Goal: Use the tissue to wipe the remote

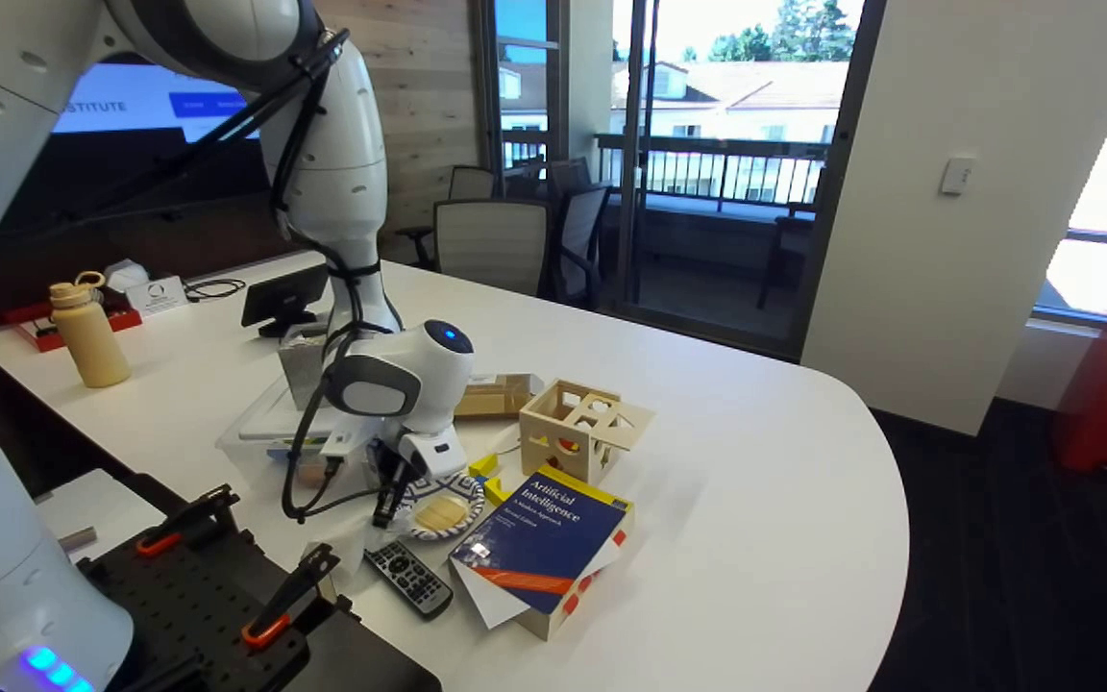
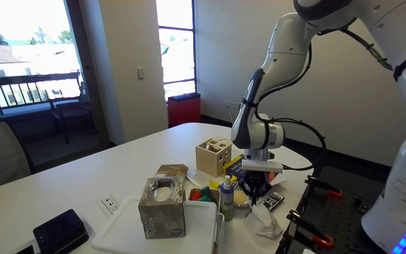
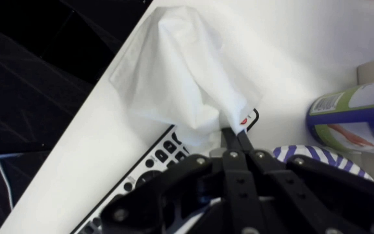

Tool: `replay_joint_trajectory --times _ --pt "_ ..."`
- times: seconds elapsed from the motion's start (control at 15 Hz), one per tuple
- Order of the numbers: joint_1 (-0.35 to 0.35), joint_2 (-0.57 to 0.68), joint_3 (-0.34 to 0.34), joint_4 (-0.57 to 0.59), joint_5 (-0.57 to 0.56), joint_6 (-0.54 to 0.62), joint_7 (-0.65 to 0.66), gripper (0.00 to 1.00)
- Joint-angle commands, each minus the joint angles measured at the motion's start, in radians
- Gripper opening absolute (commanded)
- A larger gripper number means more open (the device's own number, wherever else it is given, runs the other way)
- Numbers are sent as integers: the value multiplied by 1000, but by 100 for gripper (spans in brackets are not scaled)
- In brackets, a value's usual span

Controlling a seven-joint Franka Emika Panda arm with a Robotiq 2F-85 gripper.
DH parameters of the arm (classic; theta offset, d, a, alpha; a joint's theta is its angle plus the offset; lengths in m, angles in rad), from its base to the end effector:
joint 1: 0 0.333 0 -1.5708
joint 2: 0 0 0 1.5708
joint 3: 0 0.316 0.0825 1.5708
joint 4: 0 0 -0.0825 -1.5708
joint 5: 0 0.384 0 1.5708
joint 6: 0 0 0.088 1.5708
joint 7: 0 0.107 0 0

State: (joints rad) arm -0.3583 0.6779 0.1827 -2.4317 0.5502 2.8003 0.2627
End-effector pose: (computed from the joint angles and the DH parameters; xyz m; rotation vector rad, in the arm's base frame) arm 0.3971 -0.0755 0.0198 -2.5364 1.4024 0.4777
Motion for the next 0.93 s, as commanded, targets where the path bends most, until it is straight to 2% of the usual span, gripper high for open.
replay_joint_trajectory --times 0.0,0.13,0.27,0.47,0.6,0.67,0.8,0.87 --pt "71 -163 -49 -94 27 13 14 0" --pt "106 -256 -65 -134 18 32 9 0" --pt "173 -365 -99 -169 -13 43 32 0" --pt "313 -497 -192 -193 -135 83 131 0" --pt "426 -540 -290 -185 -316 135 283 0" --pt "527 -541 -385 -170 -414 157 360 0" --pt "680 -497 -538 -102 -604 203 475 0" --pt "724 -470 -576 -65 -698 225 527 0"
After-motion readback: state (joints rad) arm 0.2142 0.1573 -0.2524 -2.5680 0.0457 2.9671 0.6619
